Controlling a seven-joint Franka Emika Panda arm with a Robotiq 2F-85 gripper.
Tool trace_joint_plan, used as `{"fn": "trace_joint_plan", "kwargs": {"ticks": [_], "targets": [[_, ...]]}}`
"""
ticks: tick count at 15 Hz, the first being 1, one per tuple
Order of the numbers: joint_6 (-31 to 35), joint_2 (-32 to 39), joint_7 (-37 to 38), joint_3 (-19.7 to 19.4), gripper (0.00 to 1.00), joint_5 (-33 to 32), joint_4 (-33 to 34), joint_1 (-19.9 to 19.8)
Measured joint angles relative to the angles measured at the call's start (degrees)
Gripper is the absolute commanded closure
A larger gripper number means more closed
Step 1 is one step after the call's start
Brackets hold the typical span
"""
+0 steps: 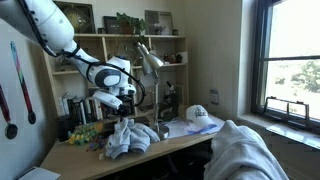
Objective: Open the laptop
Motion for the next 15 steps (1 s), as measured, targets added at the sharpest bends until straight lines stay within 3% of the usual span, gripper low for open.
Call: {"fn": "trace_joint_plan", "kwargs": {"ticks": [8, 15], "targets": [[5.1, 14.1, -0.5, 8.2, 0.00, 14.4, 8.2, -0.6], [12.1, 21.4, -2.7, 11.9, 0.00, 30.3, 11.9, -0.9]]}}
